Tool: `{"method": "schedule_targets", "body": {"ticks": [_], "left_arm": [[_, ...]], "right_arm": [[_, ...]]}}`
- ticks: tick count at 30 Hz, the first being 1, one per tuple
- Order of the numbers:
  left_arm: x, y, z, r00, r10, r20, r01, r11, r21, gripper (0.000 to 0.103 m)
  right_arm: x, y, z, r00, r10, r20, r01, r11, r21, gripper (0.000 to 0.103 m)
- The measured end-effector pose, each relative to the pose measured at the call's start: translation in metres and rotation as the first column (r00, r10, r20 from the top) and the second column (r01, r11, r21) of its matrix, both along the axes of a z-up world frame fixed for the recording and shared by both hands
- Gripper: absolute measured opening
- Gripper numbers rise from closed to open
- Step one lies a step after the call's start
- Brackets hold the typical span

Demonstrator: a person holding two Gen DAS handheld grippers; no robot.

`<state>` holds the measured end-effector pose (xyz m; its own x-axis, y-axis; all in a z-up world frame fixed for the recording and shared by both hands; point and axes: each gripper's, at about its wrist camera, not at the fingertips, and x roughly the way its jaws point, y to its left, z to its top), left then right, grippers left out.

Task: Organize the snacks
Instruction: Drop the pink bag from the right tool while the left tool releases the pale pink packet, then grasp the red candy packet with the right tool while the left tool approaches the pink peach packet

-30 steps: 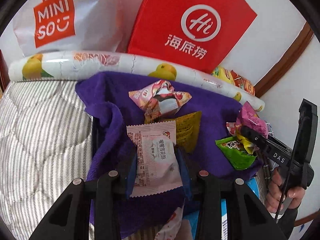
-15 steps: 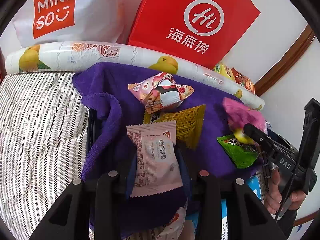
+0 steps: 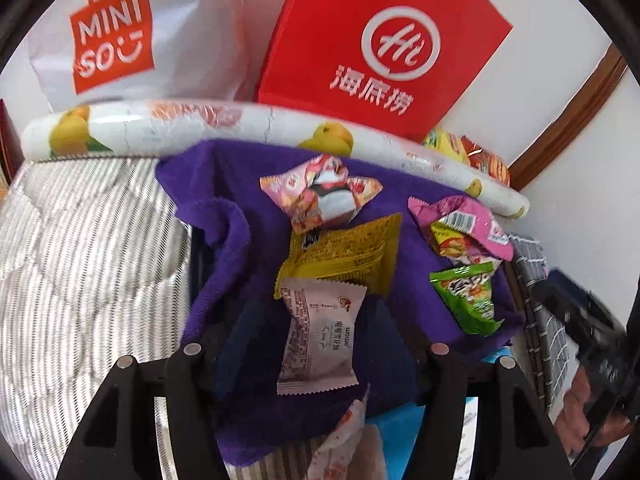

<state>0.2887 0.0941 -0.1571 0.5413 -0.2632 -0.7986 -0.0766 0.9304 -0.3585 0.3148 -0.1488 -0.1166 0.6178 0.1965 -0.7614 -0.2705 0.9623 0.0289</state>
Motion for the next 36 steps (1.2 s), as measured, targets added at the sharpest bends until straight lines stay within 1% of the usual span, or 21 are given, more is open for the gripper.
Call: {"method": "schedule_targets", "body": {"ticks": [3, 6, 9, 11, 13, 14, 15, 16, 19, 22, 25, 27, 30, 34, 36], "left_arm": [[-0.011, 0.004, 0.01, 1.0, 0.005, 0.02, -0.004, 1.0, -0.008, 0.062], [-0.026, 0.009, 0.018, 0.999, 0.009, 0.032, -0.008, 1.0, -0.017, 0.062], [-0.043, 0.014, 0.025, 0.999, 0.011, 0.034, -0.011, 1.0, -0.005, 0.062], [-0.056, 0.018, 0.03, 0.999, 0.018, 0.04, -0.019, 1.0, 0.015, 0.062], [-0.068, 0.022, 0.033, 0.999, 0.033, 0.04, -0.034, 0.999, 0.029, 0.062], [-0.074, 0.025, 0.033, 0.999, 0.038, 0.037, -0.039, 0.999, 0.035, 0.062], [-0.079, 0.027, 0.034, 0.999, 0.041, 0.034, -0.042, 0.998, 0.04, 0.062], [-0.085, 0.029, 0.035, 0.998, 0.044, 0.033, -0.046, 0.998, 0.041, 0.062], [-0.1, 0.036, 0.036, 0.998, 0.049, 0.032, -0.051, 0.998, 0.048, 0.062], [-0.117, 0.041, 0.036, 0.998, 0.052, 0.034, -0.054, 0.997, 0.062, 0.062], [-0.13, 0.047, 0.033, 0.998, 0.052, 0.031, -0.053, 0.997, 0.052, 0.062], [-0.137, 0.048, 0.032, 0.998, 0.046, 0.03, -0.048, 0.997, 0.052, 0.062], [-0.145, 0.048, 0.029, 0.999, 0.036, 0.029, -0.037, 0.998, 0.047, 0.062], [-0.152, 0.047, 0.026, 0.999, 0.019, 0.029, -0.02, 0.999, 0.046, 0.062], [-0.155, 0.046, 0.025, 1.0, 0.012, 0.027, -0.013, 0.999, 0.049, 0.062]], "right_arm": [[-0.023, -0.001, 0.009, 1.0, 0.001, 0.004, -0.001, 1.0, 0.005, 0.083], [-0.049, 0.001, 0.016, 1.0, 0.015, -0.001, -0.015, 0.999, 0.035, 0.083], [-0.076, 0.006, 0.017, 0.999, 0.028, -0.016, -0.027, 0.998, 0.059, 0.083], [-0.098, 0.012, 0.014, 0.999, 0.037, -0.026, -0.035, 0.997, 0.074, 0.08], [-0.115, 0.017, 0.01, 0.998, 0.047, -0.045, -0.043, 0.995, 0.091, 0.072], [-0.126, 0.02, 0.006, 0.997, 0.055, -0.059, -0.049, 0.993, 0.105, 0.069], [-0.134, 0.023, 0.004, 0.996, 0.064, -0.069, -0.056, 0.992, 0.112, 0.064], [-0.141, 0.027, 0.0, 0.994, 0.072, -0.08, -0.062, 0.991, 0.12, 0.061], [-0.165, 0.041, -0.015, 0.988, 0.097, -0.117, -0.082, 0.989, 0.123, 0.06], [-0.18, 0.054, -0.029, 0.981, 0.124, -0.147, -0.107, 0.987, 0.118, 0.06], [-0.196, 0.068, -0.043, 0.969, 0.168, -0.18, -0.147, 0.981, 0.125, 0.06], [-0.203, 0.074, -0.049, 0.964, 0.189, -0.185, -0.168, 0.978, 0.123, 0.06], [-0.212, 0.085, -0.052, 0.961, 0.22, -0.166, -0.206, 0.974, 0.096, 0.06], [-0.217, 0.097, -0.054, 0.956, 0.265, -0.124, -0.256, 0.963, 0.083, 0.06], [-0.217, 0.103, -0.057, 0.947, 0.297, -0.119, -0.29, 0.954, 0.07, 0.06]]}}
